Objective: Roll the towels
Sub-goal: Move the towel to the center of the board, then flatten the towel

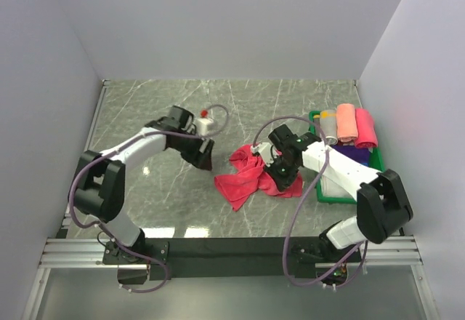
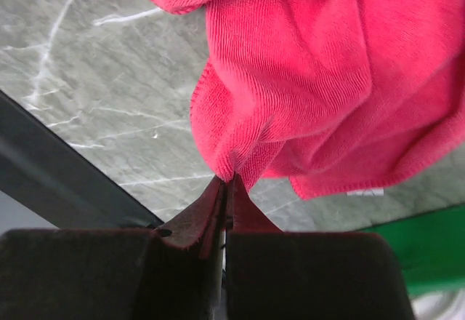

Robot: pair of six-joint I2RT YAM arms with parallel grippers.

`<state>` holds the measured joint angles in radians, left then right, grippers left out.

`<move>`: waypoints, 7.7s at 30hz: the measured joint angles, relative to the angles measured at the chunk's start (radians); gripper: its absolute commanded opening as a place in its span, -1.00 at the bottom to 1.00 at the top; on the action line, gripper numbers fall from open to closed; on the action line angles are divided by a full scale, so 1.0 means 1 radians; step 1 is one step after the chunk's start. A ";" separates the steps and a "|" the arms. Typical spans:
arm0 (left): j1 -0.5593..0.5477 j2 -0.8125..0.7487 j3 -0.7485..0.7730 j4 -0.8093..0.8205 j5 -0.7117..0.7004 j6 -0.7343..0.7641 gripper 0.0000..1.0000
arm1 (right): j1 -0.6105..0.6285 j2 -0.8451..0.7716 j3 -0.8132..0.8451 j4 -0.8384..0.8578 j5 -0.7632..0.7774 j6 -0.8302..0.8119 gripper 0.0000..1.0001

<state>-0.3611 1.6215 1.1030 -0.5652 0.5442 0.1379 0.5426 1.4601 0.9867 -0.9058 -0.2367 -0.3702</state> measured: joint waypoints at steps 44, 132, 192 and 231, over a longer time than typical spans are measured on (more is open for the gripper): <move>0.636 0.293 0.303 -0.217 -0.161 0.130 -0.35 | 0.053 0.024 -0.001 -0.029 0.108 -0.138 0.04; 0.711 0.195 0.068 -0.227 -0.071 -0.009 -0.99 | -0.200 0.357 0.257 0.061 0.116 0.103 -1.00; 0.720 0.309 0.359 -0.344 -0.058 -0.009 -0.99 | -0.227 0.298 0.384 0.037 0.098 0.079 -1.00; 0.859 0.194 0.075 -0.425 -0.035 0.269 -0.99 | -0.170 0.050 -0.077 0.325 0.243 -0.243 -1.00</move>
<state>0.4976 1.8156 1.1778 -0.9901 0.5095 0.4068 0.3725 1.5105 0.9092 -0.5812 0.0059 -0.6132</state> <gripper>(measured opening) 0.014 0.007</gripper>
